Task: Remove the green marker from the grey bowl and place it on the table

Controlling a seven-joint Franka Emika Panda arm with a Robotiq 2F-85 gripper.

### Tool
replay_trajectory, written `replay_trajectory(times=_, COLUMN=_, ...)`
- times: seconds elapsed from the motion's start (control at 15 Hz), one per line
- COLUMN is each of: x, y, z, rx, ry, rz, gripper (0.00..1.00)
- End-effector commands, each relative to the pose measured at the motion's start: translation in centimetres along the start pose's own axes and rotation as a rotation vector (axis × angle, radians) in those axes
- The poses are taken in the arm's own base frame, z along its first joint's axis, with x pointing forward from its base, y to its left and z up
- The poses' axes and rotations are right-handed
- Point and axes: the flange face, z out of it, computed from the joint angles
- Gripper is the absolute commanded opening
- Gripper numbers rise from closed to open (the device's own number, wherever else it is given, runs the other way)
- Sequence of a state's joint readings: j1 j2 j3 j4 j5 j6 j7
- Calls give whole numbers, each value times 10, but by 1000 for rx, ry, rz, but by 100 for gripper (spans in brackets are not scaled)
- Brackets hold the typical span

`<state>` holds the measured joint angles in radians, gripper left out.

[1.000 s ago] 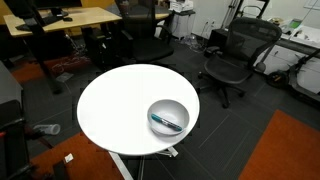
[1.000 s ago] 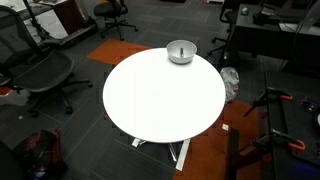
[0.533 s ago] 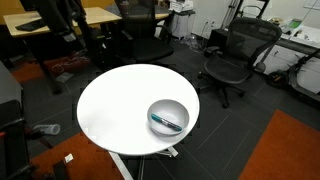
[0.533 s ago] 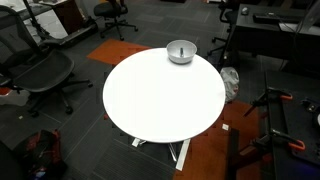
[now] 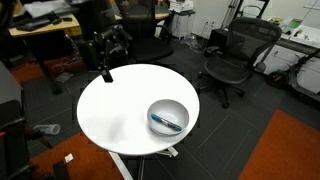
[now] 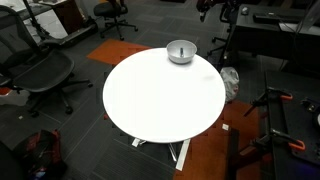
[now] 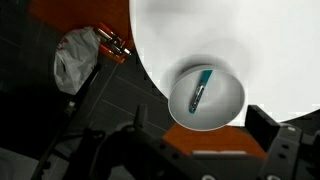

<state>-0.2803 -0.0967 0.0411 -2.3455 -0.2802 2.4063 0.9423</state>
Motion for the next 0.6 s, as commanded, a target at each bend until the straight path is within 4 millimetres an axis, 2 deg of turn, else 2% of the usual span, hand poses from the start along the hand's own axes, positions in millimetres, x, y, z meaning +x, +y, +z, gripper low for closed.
replay_trajectory(times=0.0, x=29, y=-17, z=18, rx=-30, ry=-64, rz=184, gripper=100)
replay_trajectory(times=0.33, x=56, y=-26, z=37, rx=9, ry=-179, rz=362, gripper=100)
replay_trajectory(times=0.53, x=55, y=-21, z=41, rx=25, ry=-171, rz=350, gripper=100)
